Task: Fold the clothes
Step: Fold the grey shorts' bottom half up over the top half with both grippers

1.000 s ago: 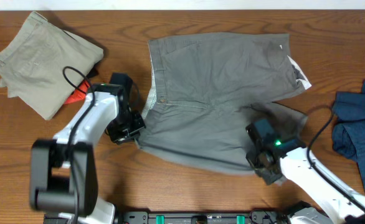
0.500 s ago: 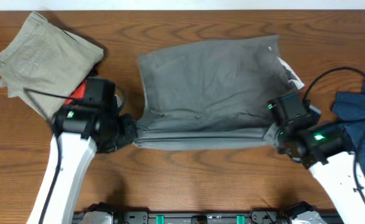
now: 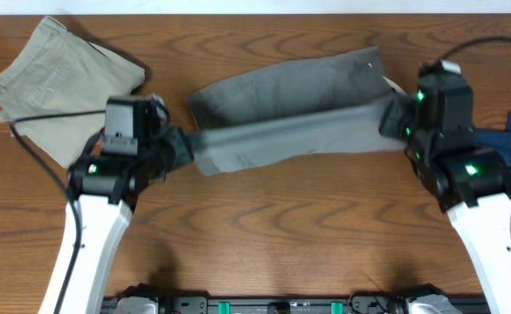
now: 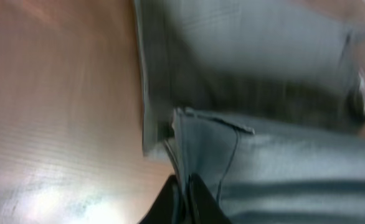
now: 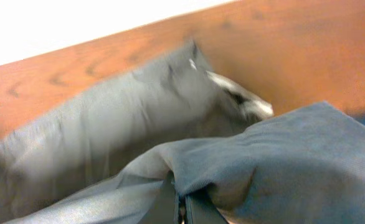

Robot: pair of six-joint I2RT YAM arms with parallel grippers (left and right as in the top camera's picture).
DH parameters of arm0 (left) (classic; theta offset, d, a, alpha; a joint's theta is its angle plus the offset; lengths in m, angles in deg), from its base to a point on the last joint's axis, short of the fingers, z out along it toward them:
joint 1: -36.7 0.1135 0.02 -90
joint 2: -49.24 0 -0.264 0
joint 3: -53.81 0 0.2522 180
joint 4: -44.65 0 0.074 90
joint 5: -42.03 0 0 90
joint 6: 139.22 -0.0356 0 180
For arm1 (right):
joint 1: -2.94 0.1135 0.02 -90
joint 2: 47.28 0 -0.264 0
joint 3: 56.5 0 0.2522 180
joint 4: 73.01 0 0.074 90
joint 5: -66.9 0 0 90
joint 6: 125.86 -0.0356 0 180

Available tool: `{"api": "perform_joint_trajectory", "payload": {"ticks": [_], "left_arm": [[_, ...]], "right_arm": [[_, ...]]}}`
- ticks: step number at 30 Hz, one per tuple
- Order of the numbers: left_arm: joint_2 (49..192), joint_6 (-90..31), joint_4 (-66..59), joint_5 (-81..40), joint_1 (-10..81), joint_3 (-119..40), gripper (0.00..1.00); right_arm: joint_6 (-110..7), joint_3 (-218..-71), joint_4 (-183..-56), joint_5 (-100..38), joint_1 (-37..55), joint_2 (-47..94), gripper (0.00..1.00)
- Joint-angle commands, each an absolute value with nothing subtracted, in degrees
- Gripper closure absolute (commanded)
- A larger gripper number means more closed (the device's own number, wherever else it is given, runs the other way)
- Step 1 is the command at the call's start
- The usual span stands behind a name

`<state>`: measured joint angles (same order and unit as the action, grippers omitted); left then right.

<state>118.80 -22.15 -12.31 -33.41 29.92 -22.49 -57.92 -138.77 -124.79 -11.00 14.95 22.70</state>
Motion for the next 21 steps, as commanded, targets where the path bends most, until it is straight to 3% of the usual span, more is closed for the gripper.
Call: {"api": "perform_joint_trajectory", "payload": {"ticks": [1,14,17,19,21], "left_arm": [[122.78,-19.74,-7.44,-41.82,33.09,-23.3,0.94],[144.57,-19.77,31.8,-41.82,33.96,-23.3,0.94],[149.49,-19.7,37.79,-41.82,33.98,-23.3,0.93],[151.89,-19.5,39.71,-41.8,33.96,-23.3,0.83],[153.29,-19.57,39.62,-41.8,34.09,-23.3,0.51]], "right_arm": [[-48.87,-140.06,-118.54,-3.07,12.11,27.29,0.99],[-47.47,-140.06,-93.31,-4.05,11.63,50.26,0.99],[-48.28,-140.09,-85.95,-4.1,11.45,54.72,0.9],[-48.83,-140.06,-81.36,-4.71,11.45,57.23,0.73],[-48.92,-140.06,-78.34,-7.0,11.45,59.07,0.5]]}}
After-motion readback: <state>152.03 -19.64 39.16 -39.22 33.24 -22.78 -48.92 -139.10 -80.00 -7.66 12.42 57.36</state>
